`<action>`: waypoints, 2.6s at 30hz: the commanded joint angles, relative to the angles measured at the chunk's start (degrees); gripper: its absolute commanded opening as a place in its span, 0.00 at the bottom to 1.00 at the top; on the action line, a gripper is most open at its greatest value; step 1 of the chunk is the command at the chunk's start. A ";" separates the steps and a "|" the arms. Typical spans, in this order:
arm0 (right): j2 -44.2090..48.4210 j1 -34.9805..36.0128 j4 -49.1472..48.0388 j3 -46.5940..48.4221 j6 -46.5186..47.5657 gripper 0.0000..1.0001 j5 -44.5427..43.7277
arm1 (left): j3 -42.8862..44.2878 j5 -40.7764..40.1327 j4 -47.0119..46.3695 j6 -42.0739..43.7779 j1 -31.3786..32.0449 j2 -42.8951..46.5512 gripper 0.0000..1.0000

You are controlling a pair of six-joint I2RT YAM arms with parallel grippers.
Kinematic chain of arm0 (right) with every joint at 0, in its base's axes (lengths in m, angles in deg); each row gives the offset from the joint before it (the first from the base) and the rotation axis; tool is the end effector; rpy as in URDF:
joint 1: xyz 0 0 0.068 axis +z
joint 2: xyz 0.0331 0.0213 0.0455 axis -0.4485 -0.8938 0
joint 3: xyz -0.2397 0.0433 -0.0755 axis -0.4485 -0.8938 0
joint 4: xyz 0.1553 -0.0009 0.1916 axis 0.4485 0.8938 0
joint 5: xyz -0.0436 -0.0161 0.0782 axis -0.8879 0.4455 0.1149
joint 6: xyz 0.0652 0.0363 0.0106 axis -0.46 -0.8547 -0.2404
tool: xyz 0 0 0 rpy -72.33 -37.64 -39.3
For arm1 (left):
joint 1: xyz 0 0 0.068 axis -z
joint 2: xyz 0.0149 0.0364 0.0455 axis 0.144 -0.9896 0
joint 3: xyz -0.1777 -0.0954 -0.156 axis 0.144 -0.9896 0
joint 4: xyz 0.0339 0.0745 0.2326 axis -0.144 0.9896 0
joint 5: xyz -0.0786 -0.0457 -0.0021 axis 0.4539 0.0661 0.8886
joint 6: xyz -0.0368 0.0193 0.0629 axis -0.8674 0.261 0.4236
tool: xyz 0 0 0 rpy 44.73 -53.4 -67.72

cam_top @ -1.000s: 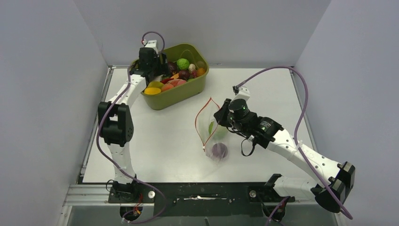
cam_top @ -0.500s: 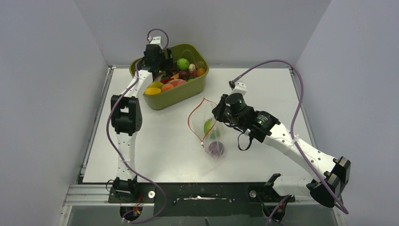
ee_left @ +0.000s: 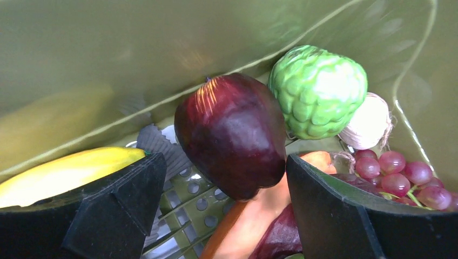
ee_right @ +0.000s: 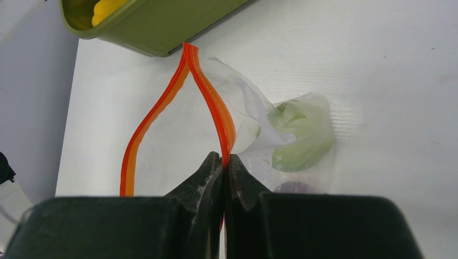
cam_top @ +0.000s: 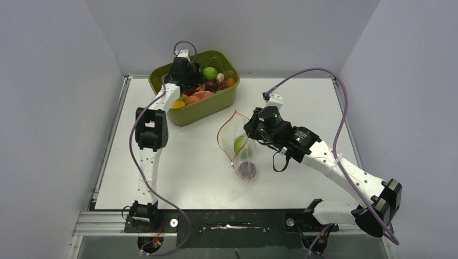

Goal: Place the food in the zip-top bag and seal the zipper
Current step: Pick up the fake vegetable from the bin.

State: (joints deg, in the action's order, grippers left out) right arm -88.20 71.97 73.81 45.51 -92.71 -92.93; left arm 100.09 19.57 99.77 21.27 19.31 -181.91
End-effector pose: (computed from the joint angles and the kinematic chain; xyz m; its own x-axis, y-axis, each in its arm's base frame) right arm 0.2117 0.1878 0.3175 -0.6338 0.3529 -0.6883 -0.0669 0.8615 0.5033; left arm 0.5617 -0.1061 0.1860 -0.4964 -0.2094 -0.8425 -0.0027 0.9709 -0.2397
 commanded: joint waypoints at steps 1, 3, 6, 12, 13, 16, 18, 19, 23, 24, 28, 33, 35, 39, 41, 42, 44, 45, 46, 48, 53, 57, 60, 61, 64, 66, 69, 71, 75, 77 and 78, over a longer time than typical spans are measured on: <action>1.51 -0.43 -1.70 2.00 0.55 0.00 -1.36 | 4.16 0.11 -4.77 -2.94 0.45 -1.63 0.80; 1.97 -0.39 -1.65 1.77 0.44 0.00 -1.65 | 4.86 0.12 -5.65 -3.45 0.63 -2.70 0.80; 2.39 -0.52 -1.30 1.60 0.42 0.00 -1.95 | 5.61 0.16 -7.12 -3.53 0.83 -4.13 0.80; 4.13 -0.79 -0.91 0.41 0.25 0.00 -3.07 | 3.56 -0.55 -11.78 -4.06 0.83 -4.57 0.78; 4.26 -0.93 -0.90 0.31 0.25 0.00 -3.09 | 3.21 -0.50 -12.57 -4.17 0.88 -4.57 0.76; 4.51 -1.10 -0.41 0.30 0.31 0.00 -3.17 | 2.44 -0.10 -14.19 -4.01 0.98 -4.57 0.68; 4.71 -1.19 -0.28 0.15 0.33 0.00 -3.28 | 1.85 -0.11 -14.78 -3.72 1.12 -4.29 0.65; 4.85 -1.27 -0.34 -0.02 0.33 0.00 -3.36 | 1.38 -0.13 -15.01 -3.60 1.24 -4.04 0.63; 5.00 -1.50 -0.73 -0.40 0.41 0.00 -2.90 | -2.72 -0.30 -17.31 -3.15 1.24 -1.28 0.54; 4.93 -1.54 -0.82 -0.48 0.42 0.00 -2.82 | -4.14 -0.01 -18.25 -2.97 1.12 -0.30 0.53; 4.93 -1.80 -1.29 -0.92 0.36 0.00 -2.32 | -10.96 0.98 -23.82 -3.11 0.87 4.13 0.43; 5.35 -2.07 -1.54 -1.19 0.09 0.00 -1.36 | -16.39 1.15 -28.53 -3.09 0.83 8.32 0.35; 5.59 -2.10 -1.53 -1.36 -0.08 0.00 -1.33 | -16.93 1.07 -28.25 -2.77 0.75 9.37 0.35; 6.41 -2.12 -1.84 -2.27 -0.69 0.00 -1.30 | -19.74 1.18 -28.76 -2.61 0.71 12.00 0.34; 6.63 -2.11 -2.08 -2.69 -1.02 0.00 -1.03 | -21.62 1.42 -29.16 -2.84 0.75 13.62 0.33; 6.70 -2.13 -2.12 -2.91 -1.17 0.00 -0.73 | -22.69 1.61 -29.31 -3.20 0.78 14.41 0.32; 6.87 -2.08 -2.47 -3.20 -1.40 0.00 -0.25 | -24.78 1.82 -29.68 -4.04 0.84 16.43 0.31; 6.82 -2.10 -2.56 -3.33 -1.51 0.00 -0.02 | -25.94 1.88 -29.94 -4.44 0.84 17.41 0.30; 6.79 -2.15 -2.75 -3.38 -1.58 0.00 0.26 | -27.03 1.96 -30.03 -4.67 0.84 18.38 0.30; 6.63 -2.12 -3.01 -3.44 -1.61 0.00 0.95 | -28.90 1.99 -30.16 -4.65 0.84 20.40 0.30; 6.73 -2.14 -3.42 -3.93 -1.86 0.00 1.45 | -32.72 2.07 -29.58 -3.65 0.67 25.19 0.30; 7.31 -2.09 -3.77 -4.23 -2.06 0.00 1.67 | -34.00 2.56 -26.30 -3.58 0.57 28.20 0.30; 7.46 -2.14 -3.68 -3.90 -2.15 0.00 1.47 | -35.92 3.57 -25.02 -3.85 0.56 31.07 0.30; 7.47 -2.10 -3.64 -3.77 -2.13 0.00 1.43 | -36.64 3.91 -24.47 -4.09 0.57 32.12 0.30; 7.30 -2.09 -3.72 -3.49 -2.30 0.00 1.38 | -39.48 5.19 -23.07 -5.55 0.57 35.91 0.30; 7.25 -2.10 -3.72 -3.44 -2.43 0.00 1.32 | -41.51 6.51 -22.47 -6.65 0.57 38.44 0.30; 7.05 -2.09 -3.51 -3.39 -2.57 0.00 1.36 | -43.62 9.43 -20.41 -8.17 0.66 42.25 0.29; 6.85 -2.08 -3.42 -3.44 -2.68 0.00 1.24 | -44.53 12.42 -18.21 -9.40 0.65 44.64 0.29; 6.54 -2.08 -3.62 -3.64 -3.58 0.00 1.25 | -47.86 18.56 -14.80 -10.83 0.88 49.93 0.29; 6.29 -2.08 -3.88 -3.62 -3.91 0.00 1.44 | -50.36 21.47 -13.84 -11.38 0.98 52.86 0.29; 6.10 -2.03 -4.05 -3.62 -3.96 0.00 1.62 | -51.56 23.22 -13.76 -11.59 1.01 54.34 0.29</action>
State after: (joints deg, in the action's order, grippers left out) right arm -83.00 70.18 73.68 41.34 -95.59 -91.37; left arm 51.42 34.00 84.29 11.76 20.18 -134.57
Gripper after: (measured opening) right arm 0.032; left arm 0.683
